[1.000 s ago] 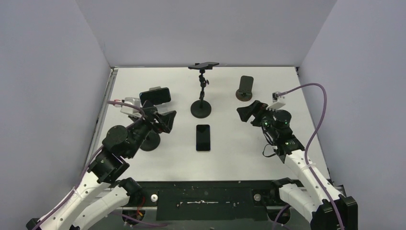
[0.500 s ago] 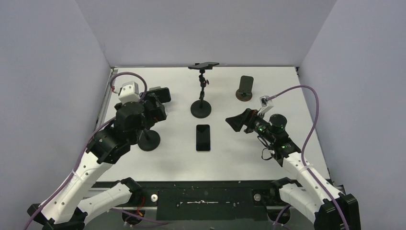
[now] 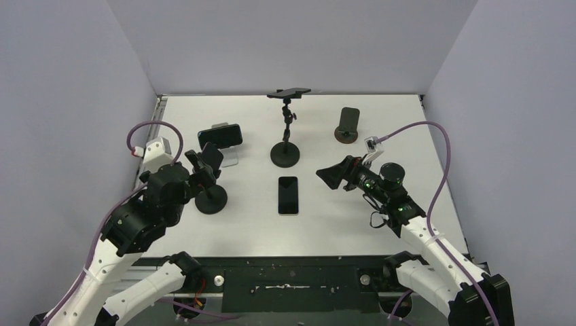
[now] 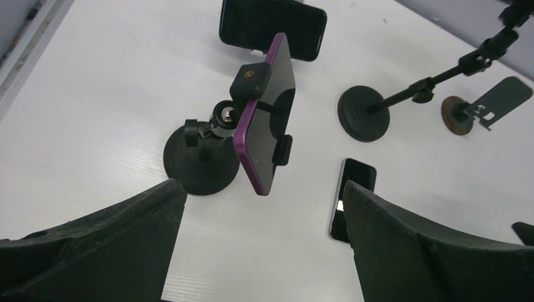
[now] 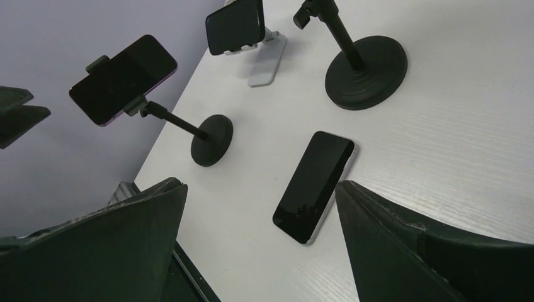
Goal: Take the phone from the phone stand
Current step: Move the phone stand with the phone to the center of the board.
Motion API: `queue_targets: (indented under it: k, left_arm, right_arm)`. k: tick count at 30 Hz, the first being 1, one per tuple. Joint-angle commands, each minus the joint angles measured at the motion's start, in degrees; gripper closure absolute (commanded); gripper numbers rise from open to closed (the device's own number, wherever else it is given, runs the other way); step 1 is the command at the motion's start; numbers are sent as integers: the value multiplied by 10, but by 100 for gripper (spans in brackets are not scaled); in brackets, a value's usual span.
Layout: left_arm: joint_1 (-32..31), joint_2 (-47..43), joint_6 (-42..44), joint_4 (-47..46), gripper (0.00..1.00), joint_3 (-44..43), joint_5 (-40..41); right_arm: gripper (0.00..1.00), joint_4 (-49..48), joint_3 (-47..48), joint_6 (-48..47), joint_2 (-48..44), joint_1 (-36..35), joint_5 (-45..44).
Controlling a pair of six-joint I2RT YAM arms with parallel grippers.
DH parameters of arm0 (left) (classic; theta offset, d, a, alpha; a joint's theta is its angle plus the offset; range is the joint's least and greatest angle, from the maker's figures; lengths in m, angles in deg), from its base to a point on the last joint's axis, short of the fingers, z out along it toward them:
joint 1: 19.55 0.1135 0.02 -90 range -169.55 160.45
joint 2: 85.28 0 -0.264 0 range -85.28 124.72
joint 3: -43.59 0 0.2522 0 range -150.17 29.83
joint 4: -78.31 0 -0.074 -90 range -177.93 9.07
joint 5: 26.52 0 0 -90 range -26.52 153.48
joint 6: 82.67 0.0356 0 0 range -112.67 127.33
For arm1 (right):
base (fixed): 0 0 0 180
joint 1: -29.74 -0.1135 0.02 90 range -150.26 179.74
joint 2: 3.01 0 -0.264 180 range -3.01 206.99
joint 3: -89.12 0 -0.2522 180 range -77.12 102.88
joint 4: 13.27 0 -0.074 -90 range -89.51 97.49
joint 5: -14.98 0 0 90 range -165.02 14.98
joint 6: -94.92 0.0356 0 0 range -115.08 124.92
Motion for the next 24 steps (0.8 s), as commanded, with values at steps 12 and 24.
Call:
queue_targets:
  k: [12,24]
  left_arm:
    - [8,-20,-25,-86,33,109,-13]
    - [22,-60,-42,-153,62,164,-6]
  right_arm:
    - [9,-19,22,8,-24,-30,-28]
    - [9,-1,28,2,-26,-43,-38]
